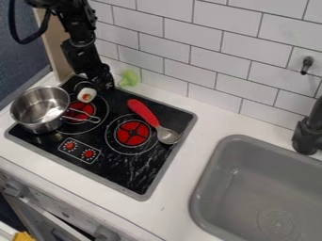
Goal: Pick green stuff put the right side on the stove
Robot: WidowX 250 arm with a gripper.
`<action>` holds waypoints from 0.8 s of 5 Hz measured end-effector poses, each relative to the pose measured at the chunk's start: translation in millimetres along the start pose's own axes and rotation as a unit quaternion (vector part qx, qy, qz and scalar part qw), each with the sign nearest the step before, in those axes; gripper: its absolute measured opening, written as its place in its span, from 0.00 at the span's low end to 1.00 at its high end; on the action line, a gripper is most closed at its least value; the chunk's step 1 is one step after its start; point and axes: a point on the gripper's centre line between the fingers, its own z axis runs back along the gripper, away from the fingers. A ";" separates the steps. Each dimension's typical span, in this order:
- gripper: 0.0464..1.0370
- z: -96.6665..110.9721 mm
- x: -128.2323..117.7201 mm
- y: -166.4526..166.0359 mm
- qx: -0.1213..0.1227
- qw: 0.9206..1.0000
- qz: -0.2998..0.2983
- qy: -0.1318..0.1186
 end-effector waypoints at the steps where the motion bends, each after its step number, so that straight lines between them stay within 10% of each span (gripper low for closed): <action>1: 0.96 -0.6 -4.0 7.9 0.036 0.998 0.053 0.011; 4: 0.96 -10.3 -27.0 6.2 0.042 0.994 0.088 0.050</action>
